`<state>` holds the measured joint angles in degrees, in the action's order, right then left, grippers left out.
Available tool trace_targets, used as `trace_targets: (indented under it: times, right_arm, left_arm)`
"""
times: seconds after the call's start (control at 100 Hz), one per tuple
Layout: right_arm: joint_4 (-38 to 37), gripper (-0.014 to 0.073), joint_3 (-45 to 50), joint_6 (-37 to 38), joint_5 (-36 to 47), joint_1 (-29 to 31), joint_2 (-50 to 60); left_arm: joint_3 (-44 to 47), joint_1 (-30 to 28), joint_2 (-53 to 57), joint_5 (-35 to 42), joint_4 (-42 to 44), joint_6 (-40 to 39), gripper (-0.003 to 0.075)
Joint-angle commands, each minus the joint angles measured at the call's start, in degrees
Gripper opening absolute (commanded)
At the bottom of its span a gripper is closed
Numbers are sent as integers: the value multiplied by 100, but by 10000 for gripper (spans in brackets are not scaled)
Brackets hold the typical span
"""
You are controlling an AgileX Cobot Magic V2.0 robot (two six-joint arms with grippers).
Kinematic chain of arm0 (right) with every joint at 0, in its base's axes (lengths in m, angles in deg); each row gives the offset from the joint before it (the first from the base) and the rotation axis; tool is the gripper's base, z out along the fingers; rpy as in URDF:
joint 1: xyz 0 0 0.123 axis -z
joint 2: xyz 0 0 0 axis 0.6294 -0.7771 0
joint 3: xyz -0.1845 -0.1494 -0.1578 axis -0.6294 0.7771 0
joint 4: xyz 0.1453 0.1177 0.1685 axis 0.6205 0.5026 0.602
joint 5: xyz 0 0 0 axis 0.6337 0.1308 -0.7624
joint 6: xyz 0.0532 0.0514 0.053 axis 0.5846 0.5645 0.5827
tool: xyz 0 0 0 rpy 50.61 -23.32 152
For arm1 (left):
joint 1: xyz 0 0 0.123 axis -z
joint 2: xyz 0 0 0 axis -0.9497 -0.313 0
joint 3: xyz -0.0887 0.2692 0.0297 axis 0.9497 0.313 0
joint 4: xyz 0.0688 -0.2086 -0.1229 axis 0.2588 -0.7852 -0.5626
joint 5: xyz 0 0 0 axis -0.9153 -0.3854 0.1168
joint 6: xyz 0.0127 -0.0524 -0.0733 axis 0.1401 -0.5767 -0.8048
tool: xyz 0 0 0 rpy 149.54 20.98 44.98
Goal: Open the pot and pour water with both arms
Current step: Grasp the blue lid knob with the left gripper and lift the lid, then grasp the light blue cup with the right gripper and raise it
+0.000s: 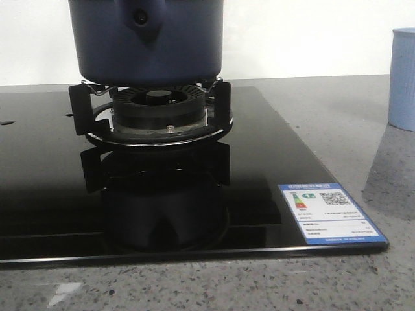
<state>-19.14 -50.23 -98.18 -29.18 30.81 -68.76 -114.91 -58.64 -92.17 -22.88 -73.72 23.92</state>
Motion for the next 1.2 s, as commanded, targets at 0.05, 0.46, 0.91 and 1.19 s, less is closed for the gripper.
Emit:
trace_targets:
  times: [0.05, 0.46, 0.91, 1.19]
  right_arm:
    - [215, 654, -203, -68, 261, -16, -85]
    - [215, 654, -203, -68, 221, -16, -85]
    - [-1215, 654, -203, -68, 1892, -16, -85]
    - [-1790, 654, 602, -68, 2428, 290, -342]
  left_arm:
    - [-290, 21, -80, -204, -366, 16, 575]
    - [-522, 9, -224, -977, -581, 16, 309]
    - [-1133, -405, 758, -1278, -708, -500, 281]
    - [-1133, -571, 1677, -1399, -708, -664, 281]
